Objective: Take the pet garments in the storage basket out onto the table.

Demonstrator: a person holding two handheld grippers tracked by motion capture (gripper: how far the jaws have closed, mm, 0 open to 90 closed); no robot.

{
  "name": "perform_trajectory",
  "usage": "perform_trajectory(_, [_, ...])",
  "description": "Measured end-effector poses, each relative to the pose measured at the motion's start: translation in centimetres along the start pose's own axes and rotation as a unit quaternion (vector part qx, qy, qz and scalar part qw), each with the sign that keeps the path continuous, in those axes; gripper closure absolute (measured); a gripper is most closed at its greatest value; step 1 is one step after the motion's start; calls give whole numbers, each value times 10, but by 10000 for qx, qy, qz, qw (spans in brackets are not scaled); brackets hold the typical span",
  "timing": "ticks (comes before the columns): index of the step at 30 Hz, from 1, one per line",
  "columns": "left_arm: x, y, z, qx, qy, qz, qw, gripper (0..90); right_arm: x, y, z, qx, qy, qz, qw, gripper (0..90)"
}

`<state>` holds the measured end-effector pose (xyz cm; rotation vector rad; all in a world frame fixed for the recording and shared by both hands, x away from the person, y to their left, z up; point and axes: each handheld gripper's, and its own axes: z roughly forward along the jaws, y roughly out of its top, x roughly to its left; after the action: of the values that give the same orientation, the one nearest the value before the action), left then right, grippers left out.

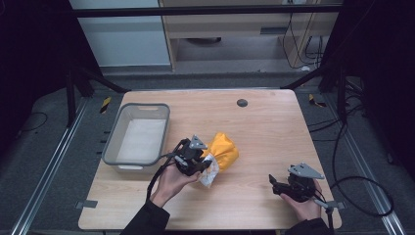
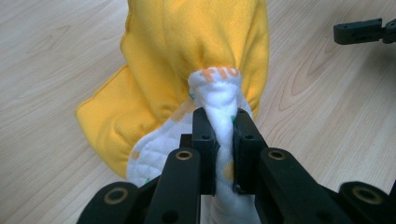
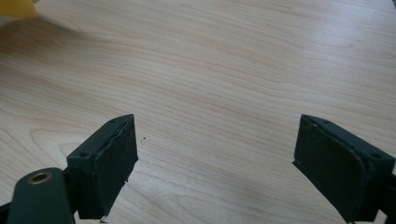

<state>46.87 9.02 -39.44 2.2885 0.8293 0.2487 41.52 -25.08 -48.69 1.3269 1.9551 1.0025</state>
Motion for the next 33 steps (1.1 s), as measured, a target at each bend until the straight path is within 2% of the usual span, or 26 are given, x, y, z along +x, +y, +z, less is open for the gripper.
perform_trajectory(16, [-7, -7, 28, 150, -183, 60, 9997, 820, 0, 0, 0, 0, -20, -32, 10000, 130])
perform_trajectory(19, [-9, -8, 33, 178, -249, 166, 9994, 817, 0, 0, 0, 5, -19, -30, 10000, 130])
perform_trajectory(23, [-11, -9, 38, 217, -286, 191, 9992, 812, 0, 0, 1, 10, -22, -44, 10000, 128])
perform_trajectory(33, [-13, -14, 49, 294, -286, 271, 9988, 773, 0, -1, 1, 15, -24, -41, 10000, 126])
